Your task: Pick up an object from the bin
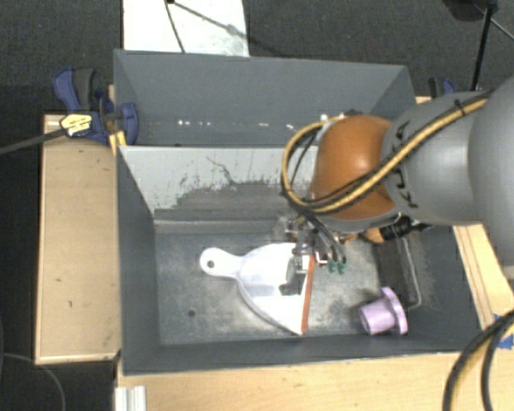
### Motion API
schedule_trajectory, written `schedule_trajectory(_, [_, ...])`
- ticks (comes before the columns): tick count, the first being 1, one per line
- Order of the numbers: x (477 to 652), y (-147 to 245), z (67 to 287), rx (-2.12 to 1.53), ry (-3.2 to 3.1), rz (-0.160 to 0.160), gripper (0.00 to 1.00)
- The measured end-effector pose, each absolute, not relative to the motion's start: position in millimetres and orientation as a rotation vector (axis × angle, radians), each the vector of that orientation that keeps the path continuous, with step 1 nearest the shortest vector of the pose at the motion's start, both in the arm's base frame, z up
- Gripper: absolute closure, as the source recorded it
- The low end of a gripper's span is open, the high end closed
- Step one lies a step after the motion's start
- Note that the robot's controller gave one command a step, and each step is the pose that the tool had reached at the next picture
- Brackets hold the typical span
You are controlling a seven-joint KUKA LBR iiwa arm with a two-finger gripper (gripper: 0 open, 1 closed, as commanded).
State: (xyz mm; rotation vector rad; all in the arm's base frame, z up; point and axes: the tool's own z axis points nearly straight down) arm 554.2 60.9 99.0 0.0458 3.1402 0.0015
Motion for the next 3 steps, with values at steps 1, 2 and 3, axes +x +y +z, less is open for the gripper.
schedule_trajectory(1, [561.2, 55.2, 75.9, -0.245, 3.111, 0.004, 1.00])
schedule_trajectory(2, [556.2, 53.9, 71.0, -0.244, 3.128, 0.001, 0.00])
schedule_trajectory(3, [556.3, 53.7, 70.9, -0.240, 3.128, 0.001, 1.00])
